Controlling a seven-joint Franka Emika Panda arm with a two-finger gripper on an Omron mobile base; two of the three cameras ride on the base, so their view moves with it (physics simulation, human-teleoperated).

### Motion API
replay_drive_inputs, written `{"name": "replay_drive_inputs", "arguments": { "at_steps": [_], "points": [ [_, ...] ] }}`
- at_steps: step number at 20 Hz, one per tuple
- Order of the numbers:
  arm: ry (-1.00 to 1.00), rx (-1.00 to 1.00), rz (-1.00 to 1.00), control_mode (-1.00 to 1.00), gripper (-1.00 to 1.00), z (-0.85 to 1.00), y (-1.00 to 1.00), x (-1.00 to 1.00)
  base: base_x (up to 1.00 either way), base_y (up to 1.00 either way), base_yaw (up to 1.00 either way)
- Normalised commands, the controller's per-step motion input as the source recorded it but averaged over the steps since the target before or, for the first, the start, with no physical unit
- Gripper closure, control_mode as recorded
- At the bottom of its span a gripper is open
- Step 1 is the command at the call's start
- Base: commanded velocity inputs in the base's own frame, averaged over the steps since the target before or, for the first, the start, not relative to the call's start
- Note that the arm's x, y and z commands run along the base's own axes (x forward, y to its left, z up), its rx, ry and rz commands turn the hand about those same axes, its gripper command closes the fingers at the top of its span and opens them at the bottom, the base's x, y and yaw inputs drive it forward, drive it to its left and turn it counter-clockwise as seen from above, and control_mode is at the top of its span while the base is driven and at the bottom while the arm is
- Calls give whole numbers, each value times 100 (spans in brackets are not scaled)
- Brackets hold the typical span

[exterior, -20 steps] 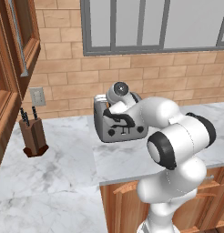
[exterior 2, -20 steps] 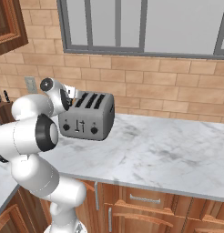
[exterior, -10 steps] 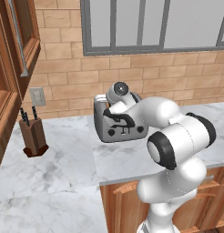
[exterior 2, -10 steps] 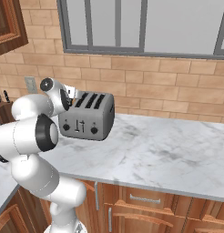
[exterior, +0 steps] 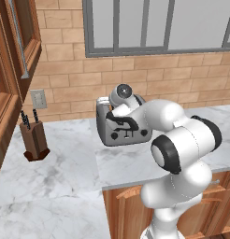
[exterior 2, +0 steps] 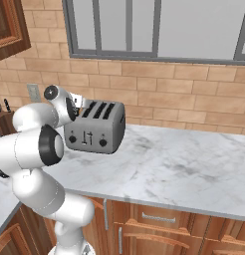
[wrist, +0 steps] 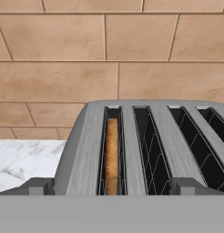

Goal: Start the toaster. Once the lever pops up, take the bread to the plate on the dining counter.

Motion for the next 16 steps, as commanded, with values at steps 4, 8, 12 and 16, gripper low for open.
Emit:
{"name": "replay_drive_inputs", "arguments": {
  "at_steps": [4, 8, 12, 16],
  "points": [
    [0, 0, 0, -100, -100, 0, 0, 0, 0, 0, 0],
    [0, 0, 0, -100, -100, 0, 0, 0, 0, 0, 0],
    [0, 0, 0, -100, -100, 0, 0, 0, 0, 0, 0],
    [0, 0, 0, -100, -100, 0, 0, 0, 0, 0, 0]
  ]
}}
